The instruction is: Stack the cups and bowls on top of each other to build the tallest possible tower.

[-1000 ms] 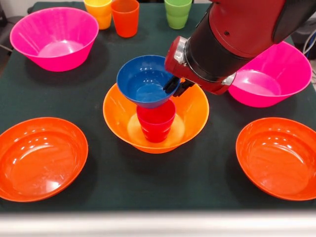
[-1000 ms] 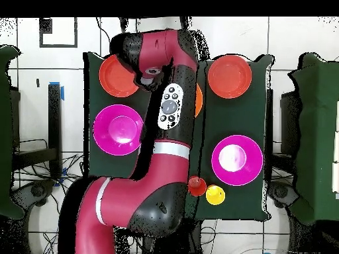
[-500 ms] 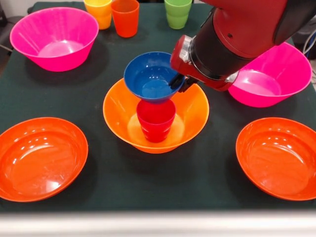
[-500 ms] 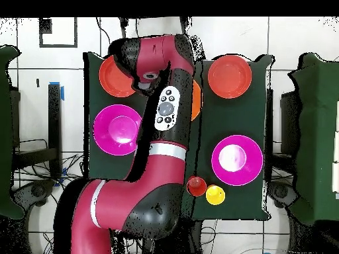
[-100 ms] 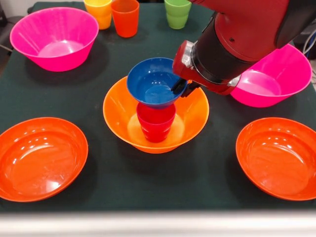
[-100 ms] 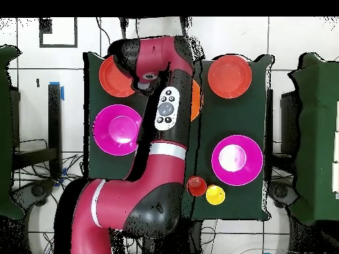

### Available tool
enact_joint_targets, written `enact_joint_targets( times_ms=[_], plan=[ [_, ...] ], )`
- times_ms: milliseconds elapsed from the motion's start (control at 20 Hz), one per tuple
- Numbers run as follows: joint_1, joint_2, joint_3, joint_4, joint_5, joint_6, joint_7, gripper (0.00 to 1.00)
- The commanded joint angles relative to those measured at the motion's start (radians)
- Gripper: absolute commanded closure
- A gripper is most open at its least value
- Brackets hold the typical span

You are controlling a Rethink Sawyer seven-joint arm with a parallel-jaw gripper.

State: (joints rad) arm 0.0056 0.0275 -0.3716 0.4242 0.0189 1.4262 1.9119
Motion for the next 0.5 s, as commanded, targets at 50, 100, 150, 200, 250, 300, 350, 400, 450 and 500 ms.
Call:
enact_joint_targets(
  times_ms=[50,100,150,200,250,300,350,400,450,500],
  plan=[
    [0.004,-0.002,0.115,0.094,0.006,-0.058,-0.049,1.0],
    [0.001,0.007,0.116,0.079,0.007,-0.053,-0.05,1.0],
    [0.003,-0.001,0.116,0.091,0.006,-0.057,-0.05,1.0],
    [0.001,0.007,0.115,0.073,0.007,-0.045,-0.048,1.0],
    [0.0,0.011,0.113,0.06,0.008,-0.033,-0.049,1.0],
    [0.001,0.003,0.112,0.07,0.007,-0.031,-0.05,1.0],
    [0.001,-0.004,0.111,0.082,0.006,-0.027,-0.052,1.0],
    [0.003,-0.014,0.112,0.097,0.005,-0.03,-0.057,1.0],
    [0.004,-0.011,0.113,0.096,0.006,-0.027,-0.059,1.0],
    [0.005,-0.015,0.114,0.105,0.004,-0.035,-0.059,1.0]
  ],
)
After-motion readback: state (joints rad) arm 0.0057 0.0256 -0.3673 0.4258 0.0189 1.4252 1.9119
